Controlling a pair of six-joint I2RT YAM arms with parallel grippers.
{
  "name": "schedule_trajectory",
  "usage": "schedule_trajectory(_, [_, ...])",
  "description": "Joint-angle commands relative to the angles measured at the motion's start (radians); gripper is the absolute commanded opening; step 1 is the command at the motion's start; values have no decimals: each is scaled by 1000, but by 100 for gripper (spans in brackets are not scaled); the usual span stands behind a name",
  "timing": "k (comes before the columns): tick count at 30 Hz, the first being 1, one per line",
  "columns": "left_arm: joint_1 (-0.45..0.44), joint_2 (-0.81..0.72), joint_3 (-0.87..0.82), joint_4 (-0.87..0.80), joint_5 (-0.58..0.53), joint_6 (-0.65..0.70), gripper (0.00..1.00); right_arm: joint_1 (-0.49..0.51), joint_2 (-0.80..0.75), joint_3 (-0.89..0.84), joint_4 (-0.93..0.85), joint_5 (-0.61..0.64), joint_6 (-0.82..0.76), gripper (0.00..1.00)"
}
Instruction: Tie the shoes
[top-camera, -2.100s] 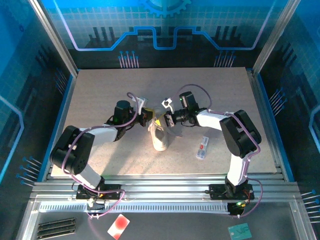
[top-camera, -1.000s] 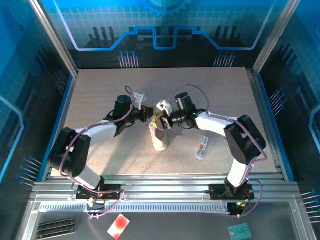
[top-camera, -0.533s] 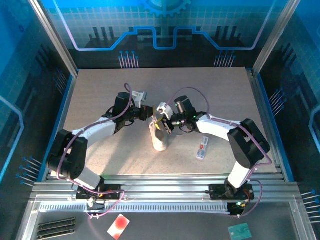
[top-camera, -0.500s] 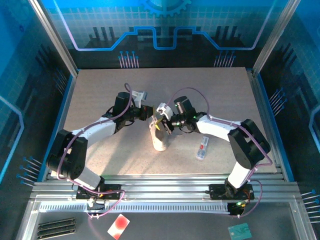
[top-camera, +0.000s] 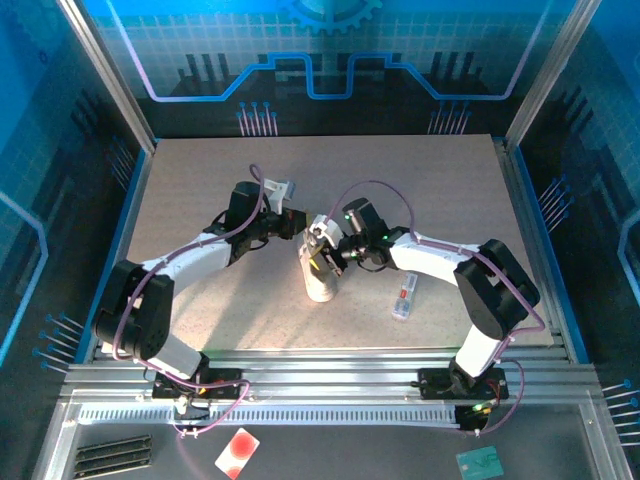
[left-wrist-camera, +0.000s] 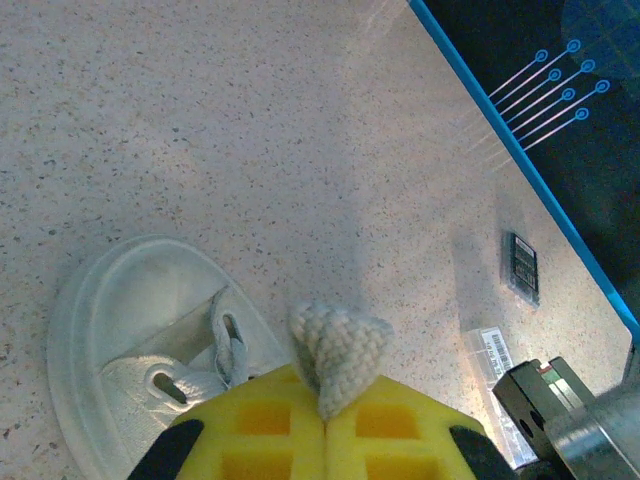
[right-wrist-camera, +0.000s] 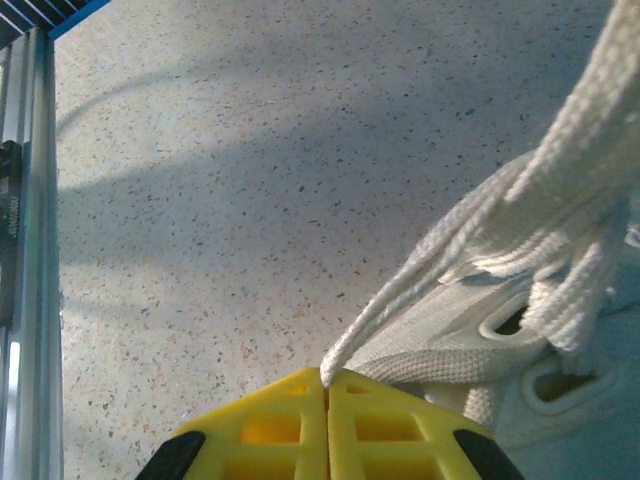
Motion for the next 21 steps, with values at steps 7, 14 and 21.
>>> schedule_trajectory(7, [2,-41,-6,-10,49,59,0,-45,74,114,-65,28,55,14])
schedule_trajectory(14, [2,-36,-5,1,74,64,0,-62,115,153,-72,21,69,20])
schedule_trajectory(21, [2,-34,-3,4,87,70,0,-69,95,144,-69,70,77,22])
